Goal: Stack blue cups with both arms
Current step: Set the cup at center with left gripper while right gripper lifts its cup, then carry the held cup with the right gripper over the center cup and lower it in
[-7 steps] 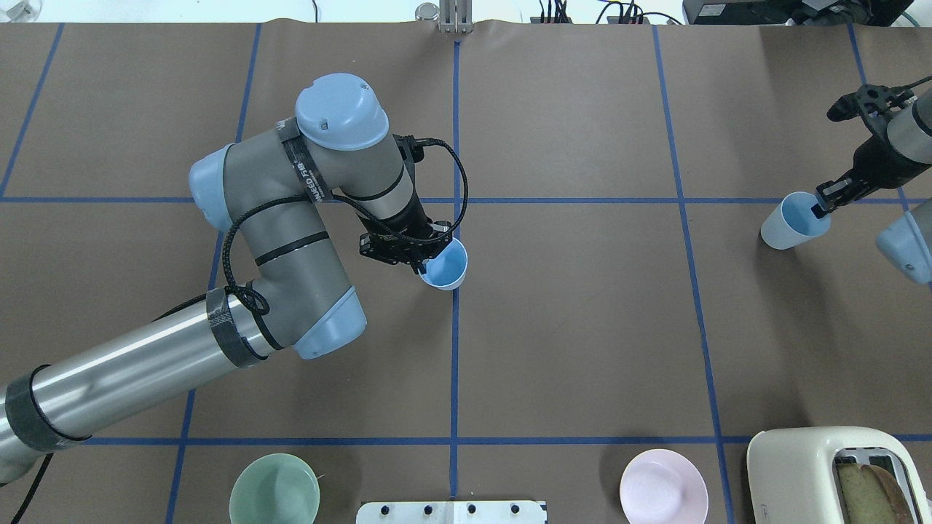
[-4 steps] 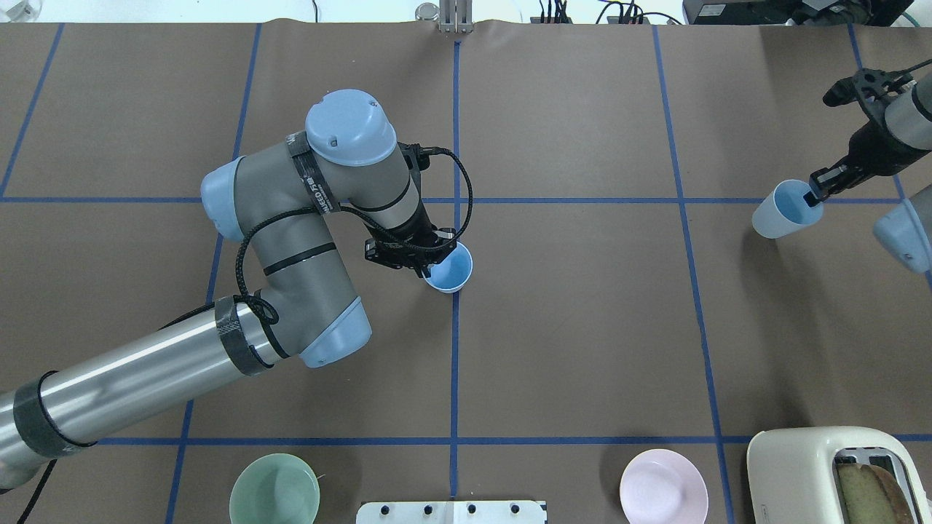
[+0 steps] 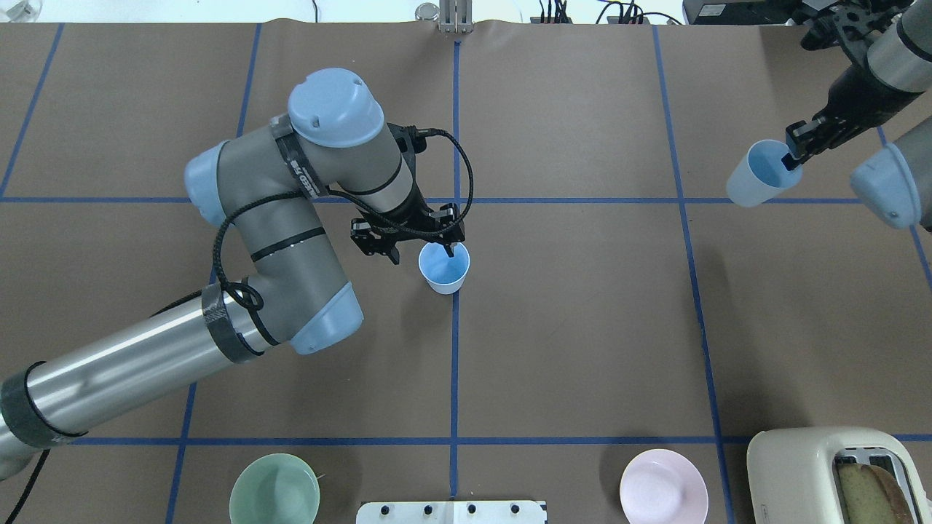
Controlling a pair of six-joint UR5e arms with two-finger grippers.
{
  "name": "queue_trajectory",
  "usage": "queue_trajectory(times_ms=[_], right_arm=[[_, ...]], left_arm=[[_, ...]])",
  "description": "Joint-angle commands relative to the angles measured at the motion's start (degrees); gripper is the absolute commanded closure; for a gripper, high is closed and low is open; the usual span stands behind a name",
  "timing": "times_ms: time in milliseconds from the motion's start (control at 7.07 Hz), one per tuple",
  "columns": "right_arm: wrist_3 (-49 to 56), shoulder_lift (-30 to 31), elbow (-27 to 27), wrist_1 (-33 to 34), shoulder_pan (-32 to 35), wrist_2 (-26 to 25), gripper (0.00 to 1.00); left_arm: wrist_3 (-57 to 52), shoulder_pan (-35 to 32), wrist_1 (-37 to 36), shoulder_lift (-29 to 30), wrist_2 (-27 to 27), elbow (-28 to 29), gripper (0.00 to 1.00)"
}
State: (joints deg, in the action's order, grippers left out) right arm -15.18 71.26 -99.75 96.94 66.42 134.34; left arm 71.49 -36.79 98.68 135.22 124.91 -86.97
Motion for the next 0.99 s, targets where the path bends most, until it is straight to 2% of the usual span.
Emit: queue_trajectory(times_ms=[0, 283, 424, 566, 848], right_arm=[[-10.95, -5.31, -2.46, 2.82, -2.76, 0.66, 1.0], [-22.65, -9.8, -4.48, 2.73, -8.12, 0.14, 1.0], [-27.92, -12.0, -4.66, 2.64, -10.67, -0.48, 1.0], [-32.68, -14.46, -4.58, 2.64, -13.04, -1.87, 1.0], [-40.69, -18.5, -4.23, 2.64, -19.28, -7.66, 1.0]], left_arm=[[-1.86, -5.64, -0.24, -3.62, 6.11, -3.09, 0.09], [-12.02, -10.55, -2.59, -9.08, 8.05, -6.27, 0.05], [-18.77, -12.85, -7.14, -10.06, 8.33, -7.67, 0.03], [-25.8, -14.52, -10.14, -11.89, 8.16, -9.51, 0.03], [-36.8, -18.21, -10.26, -16.81, 8.24, -9.71, 0.03]])
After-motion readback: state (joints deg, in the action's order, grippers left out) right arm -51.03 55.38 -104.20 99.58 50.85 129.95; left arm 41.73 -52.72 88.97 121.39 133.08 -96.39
